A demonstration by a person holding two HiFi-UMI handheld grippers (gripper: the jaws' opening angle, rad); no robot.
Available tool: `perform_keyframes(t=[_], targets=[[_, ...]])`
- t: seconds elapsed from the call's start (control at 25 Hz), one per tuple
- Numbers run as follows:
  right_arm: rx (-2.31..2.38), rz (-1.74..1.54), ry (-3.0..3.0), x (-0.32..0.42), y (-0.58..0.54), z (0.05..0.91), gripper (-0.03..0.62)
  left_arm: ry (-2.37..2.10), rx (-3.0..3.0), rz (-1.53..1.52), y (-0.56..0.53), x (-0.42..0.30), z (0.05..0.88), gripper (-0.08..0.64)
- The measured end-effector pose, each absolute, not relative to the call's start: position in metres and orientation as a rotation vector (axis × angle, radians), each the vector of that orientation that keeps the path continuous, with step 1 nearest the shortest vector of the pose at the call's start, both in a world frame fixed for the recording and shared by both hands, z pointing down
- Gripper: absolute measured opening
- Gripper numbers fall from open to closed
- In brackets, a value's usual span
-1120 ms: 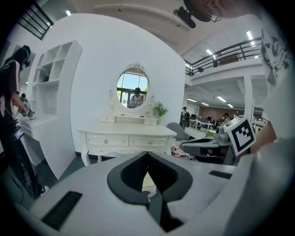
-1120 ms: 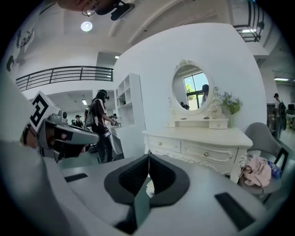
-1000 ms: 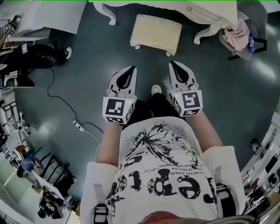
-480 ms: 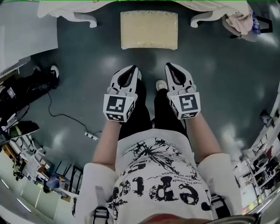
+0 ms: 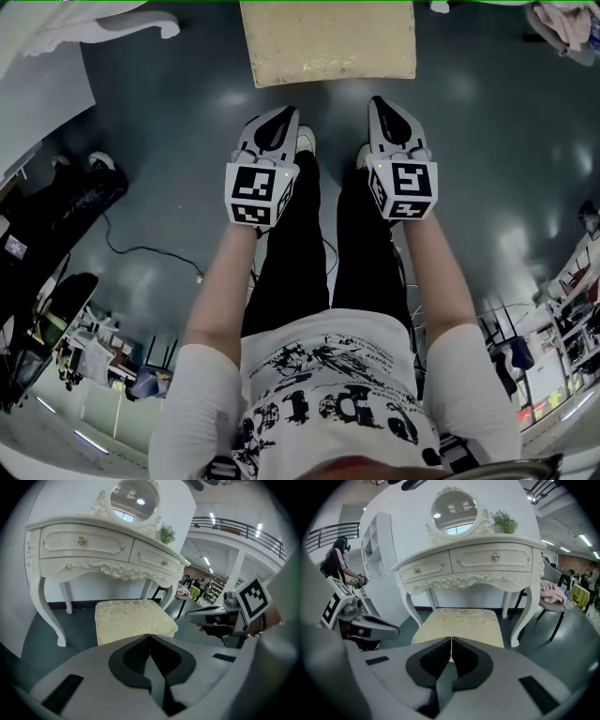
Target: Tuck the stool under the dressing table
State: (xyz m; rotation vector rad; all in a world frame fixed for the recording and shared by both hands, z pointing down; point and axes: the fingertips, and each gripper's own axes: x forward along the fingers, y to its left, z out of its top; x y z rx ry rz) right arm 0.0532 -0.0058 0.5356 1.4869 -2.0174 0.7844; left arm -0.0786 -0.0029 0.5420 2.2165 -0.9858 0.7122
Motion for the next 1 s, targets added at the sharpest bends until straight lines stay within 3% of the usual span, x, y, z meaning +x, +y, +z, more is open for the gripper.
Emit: perform_keyframes(t=[0.52, 1.0], targets=[[1.529, 0.843, -1.826, 0.073, -0.016, 0.667, 0.017, -0.944, 2.099, 0.742, -0.016, -0.074, 0.659, 0.020], [1.487, 0.863, -1.797, 0.073, -0.046, 0.672, 0.017, -0.961, 2.065, 0.658, -0.048, -0.077, 0.664, 0.020]])
